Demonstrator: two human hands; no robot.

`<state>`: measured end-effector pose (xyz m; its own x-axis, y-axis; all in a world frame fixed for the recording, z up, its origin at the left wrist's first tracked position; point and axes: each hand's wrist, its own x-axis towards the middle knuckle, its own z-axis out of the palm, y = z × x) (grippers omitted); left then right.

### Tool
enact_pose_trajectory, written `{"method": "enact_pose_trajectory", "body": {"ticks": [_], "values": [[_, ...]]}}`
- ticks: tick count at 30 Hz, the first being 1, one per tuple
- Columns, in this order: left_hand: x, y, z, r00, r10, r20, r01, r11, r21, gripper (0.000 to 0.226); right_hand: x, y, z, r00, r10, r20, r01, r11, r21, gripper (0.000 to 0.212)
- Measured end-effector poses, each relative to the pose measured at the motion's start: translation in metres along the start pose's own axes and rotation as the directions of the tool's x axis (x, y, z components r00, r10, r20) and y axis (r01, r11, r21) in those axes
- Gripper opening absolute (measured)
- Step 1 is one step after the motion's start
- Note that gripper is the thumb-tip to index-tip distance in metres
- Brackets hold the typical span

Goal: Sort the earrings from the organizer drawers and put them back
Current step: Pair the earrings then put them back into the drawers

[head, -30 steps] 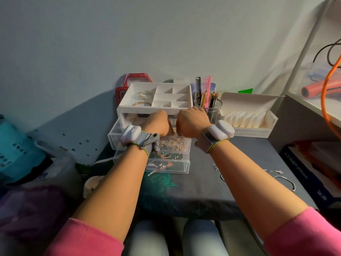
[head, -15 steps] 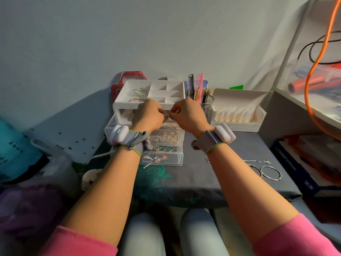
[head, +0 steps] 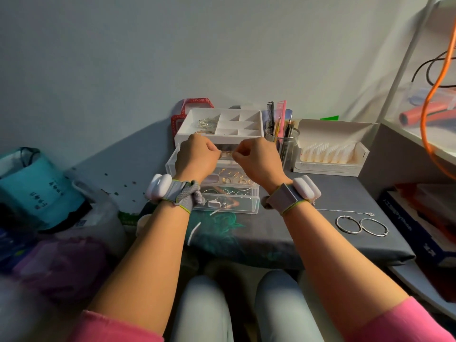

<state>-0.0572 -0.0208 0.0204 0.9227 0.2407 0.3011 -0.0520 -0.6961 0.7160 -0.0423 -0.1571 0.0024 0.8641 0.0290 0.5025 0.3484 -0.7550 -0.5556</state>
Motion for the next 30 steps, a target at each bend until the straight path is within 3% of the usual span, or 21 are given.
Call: {"method": "enact_pose_trajectory", "body": {"ticks": [6, 18, 24, 30], "values": [[-0.008, -0.020, -0.003, 0.998, -0.061, 0.017, 0.061, 0.997, 0.040, 0.025, -0.019, -0.012, 0.013, 1.000, 0.007, -0.015, -0.007, 1.000, -0.004, 0.018], [-0.016, -0.044, -0.001, 0.977, -0.098, 0.192, 0.080, 0.992, 0.096, 0.037, -0.038, -0.019, 0.043, 0.992, 0.055, 0.116, -0.061, 0.997, 0.046, 0.019], [-0.013, -0.048, 0.004, 0.971, -0.078, 0.226, 0.077, 0.997, 0.015, 0.017, -0.037, -0.018, 0.046, 0.993, 0.071, 0.090, -0.076, 0.996, 0.049, 0.018], [-0.007, -0.049, 0.008, 0.973, -0.065, 0.223, 0.073, 0.997, -0.027, 0.022, -0.033, -0.015, 0.048, 0.995, 0.069, 0.076, -0.072, 0.996, 0.047, 0.021]]}}
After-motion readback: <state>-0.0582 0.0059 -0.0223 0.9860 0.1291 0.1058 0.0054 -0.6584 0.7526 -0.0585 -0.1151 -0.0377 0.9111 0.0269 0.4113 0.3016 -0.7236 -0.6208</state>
